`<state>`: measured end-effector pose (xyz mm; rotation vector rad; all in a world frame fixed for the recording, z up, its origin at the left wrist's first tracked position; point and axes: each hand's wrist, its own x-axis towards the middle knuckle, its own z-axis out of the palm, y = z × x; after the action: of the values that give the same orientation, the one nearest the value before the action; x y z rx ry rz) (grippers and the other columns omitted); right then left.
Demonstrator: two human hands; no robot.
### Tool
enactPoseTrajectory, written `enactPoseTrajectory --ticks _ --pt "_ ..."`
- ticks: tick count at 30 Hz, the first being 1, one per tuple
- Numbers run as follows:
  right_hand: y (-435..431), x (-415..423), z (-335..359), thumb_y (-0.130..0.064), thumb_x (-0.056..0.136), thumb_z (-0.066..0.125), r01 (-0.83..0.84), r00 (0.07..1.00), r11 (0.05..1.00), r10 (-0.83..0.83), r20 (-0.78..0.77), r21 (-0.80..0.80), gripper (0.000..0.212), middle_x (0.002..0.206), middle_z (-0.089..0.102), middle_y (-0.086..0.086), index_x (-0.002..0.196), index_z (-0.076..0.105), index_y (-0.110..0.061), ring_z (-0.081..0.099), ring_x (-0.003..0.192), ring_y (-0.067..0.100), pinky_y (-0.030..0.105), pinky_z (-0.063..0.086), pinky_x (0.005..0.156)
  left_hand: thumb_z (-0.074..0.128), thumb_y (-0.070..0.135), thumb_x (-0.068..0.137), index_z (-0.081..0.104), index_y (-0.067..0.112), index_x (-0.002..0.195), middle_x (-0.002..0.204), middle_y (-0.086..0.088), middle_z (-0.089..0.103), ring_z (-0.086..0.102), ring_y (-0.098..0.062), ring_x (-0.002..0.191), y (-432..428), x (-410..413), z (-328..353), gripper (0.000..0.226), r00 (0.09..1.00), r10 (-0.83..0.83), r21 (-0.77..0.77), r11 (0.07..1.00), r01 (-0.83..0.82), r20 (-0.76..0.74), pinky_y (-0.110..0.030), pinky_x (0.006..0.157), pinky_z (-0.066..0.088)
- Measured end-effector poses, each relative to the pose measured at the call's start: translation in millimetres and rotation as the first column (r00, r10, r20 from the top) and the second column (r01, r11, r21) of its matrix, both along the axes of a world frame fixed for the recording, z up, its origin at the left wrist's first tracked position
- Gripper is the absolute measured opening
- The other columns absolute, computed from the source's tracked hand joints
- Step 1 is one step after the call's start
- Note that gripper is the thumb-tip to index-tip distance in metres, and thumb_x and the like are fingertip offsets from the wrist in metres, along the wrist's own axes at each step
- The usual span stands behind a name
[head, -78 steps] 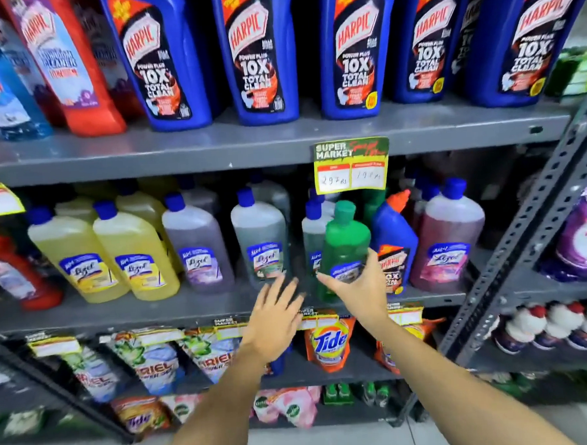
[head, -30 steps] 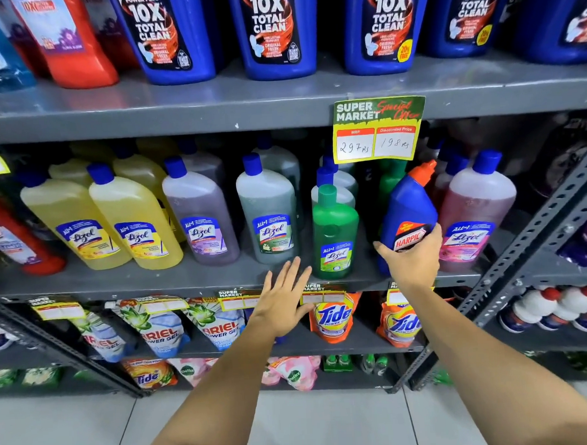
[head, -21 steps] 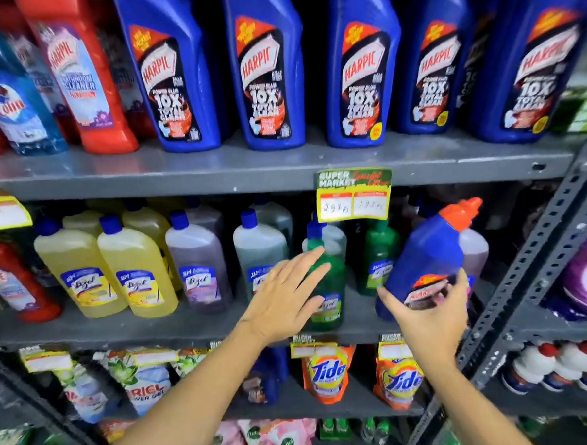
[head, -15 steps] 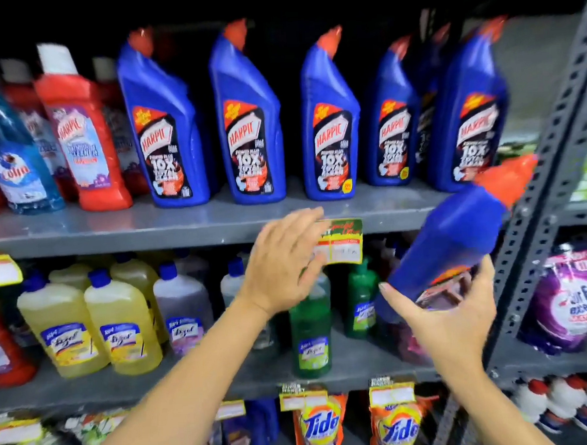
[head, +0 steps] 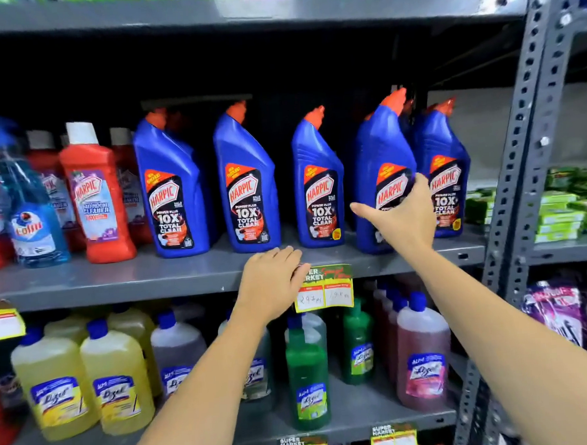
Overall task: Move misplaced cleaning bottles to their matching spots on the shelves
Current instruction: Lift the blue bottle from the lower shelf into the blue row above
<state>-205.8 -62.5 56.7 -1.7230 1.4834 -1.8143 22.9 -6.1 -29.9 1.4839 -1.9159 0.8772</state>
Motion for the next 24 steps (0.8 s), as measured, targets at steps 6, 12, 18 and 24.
enactPoseTrajectory --ticks 6,12,18,24 --pt "-12 4 -2 -0.065 0.056 0.081 0.013 0.990 0.993 0.004 -0.142 0.117 0.122 0.151 0.039 0.005 0.150 0.019 -0.015 0.049 0.129 0.034 0.050 0.042 0.098 0.043 0.036 0.096 0.069 0.010 0.097 0.097 -0.007 0.072 0.066 -0.025 0.084 -3 -3 -3 0.037 1.000 -0.008 -0.067 0.998 0.006 -0.023 -0.038 0.067 0.051" --pt "-5 1 -10 -0.053 0.056 0.088 -0.037 0.990 0.992 0.053 -0.130 0.121 0.140 0.158 0.026 0.011 0.154 -0.006 -0.020 0.044 0.133 0.036 0.051 0.042 0.099 0.044 0.035 0.095 0.069 0.010 0.098 0.097 -0.006 0.072 0.066 -0.023 0.085 -7 -1 -6 0.036 1.000 -0.007 -0.130 0.992 0.005 -0.015 -0.037 0.067 0.052" --pt "-12 4 -17 -0.052 0.056 0.088 0.008 0.974 0.977 0.040 -0.224 0.212 0.140 0.153 0.033 0.013 0.154 -0.005 -0.015 0.046 0.130 0.038 0.051 0.043 0.097 0.042 0.036 0.097 0.070 0.010 0.106 0.102 -0.006 0.072 0.067 -0.024 0.090 -11 1 -8 0.040 1.000 -0.014 -0.163 0.987 0.015 0.009 -0.037 0.070 0.053" --pt "-25 5 -16 -0.052 0.055 0.089 0.005 0.978 0.976 0.041 -0.206 0.220 0.131 0.152 0.036 0.010 0.152 0.008 -0.015 0.047 0.130 0.038 0.051 0.044 0.096 0.042 0.036 0.097 0.070 0.009 0.108 0.103 -0.007 0.072 0.068 -0.024 0.091 -13 2 -10 0.041 1.000 -0.017 -0.188 0.982 0.019 0.016 -0.037 0.070 0.054"
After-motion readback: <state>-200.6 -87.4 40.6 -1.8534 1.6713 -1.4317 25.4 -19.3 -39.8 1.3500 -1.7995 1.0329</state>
